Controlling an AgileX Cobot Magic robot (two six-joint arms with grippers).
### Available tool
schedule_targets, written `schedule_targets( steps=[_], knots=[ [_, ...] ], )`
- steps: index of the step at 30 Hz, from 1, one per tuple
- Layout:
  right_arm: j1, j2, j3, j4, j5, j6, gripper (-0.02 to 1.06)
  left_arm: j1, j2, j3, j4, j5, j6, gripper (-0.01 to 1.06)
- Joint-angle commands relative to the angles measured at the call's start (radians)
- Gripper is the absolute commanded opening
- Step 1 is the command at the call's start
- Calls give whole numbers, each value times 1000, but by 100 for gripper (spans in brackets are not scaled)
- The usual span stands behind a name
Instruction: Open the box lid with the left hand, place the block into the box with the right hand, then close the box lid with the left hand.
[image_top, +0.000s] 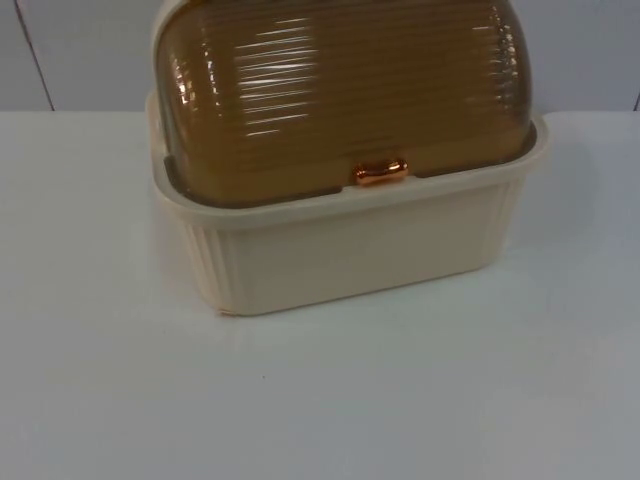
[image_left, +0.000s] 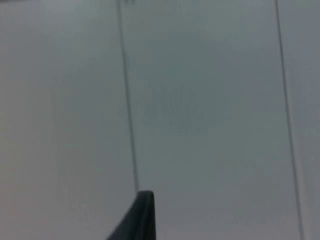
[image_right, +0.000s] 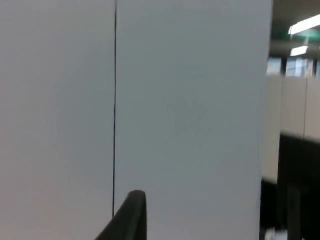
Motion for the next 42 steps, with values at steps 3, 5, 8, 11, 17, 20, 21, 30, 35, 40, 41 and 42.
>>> schedule_targets(
  steps=[3, 5, 8, 11, 17, 20, 21, 30, 35, 40, 41, 42],
  knots=[
    [-31, -17, -103, 72, -16, -98, 105, 41, -7, -96, 65, 14, -59, 104],
    [-55, -40, -133, 126, -16, -153, 105, 41, -14, -142, 65, 18, -62, 104],
    [-58, -87, -133, 197, -1, -204, 105, 42, -40, -154, 67, 20, -62, 104],
    [-58, -142, -135, 259, 18, -256, 105, 39, -82, -154, 82, 27, -48, 104],
    [-56, -213, -103, 294, 98, -298, 105, 18, -146, -138, 85, 170, -14, 104],
    [-43, -223, -31, 368, 152, -328, 105, -17, -183, -87, 51, 206, 37, 104],
    [-43, -223, -17, 379, 161, -331, 105, -21, -194, -76, 51, 206, 37, 104],
    [-41, -223, 49, 498, 242, -387, 105, -94, -245, 33, 34, 386, 48, 104],
    [-35, -223, 84, 535, 302, -401, 105, -131, -245, 39, 22, 357, 61, 104],
    [-35, -223, 84, 530, 301, -401, 105, -140, -245, 41, 69, 374, 61, 104],
    [-35, -223, 86, 522, 311, -401, 105, -144, -245, 41, 82, 391, 51, 104],
    [-35, -223, 92, 519, 322, -401, 105, -150, -245, 43, 91, 402, 35, 104]
  ],
)
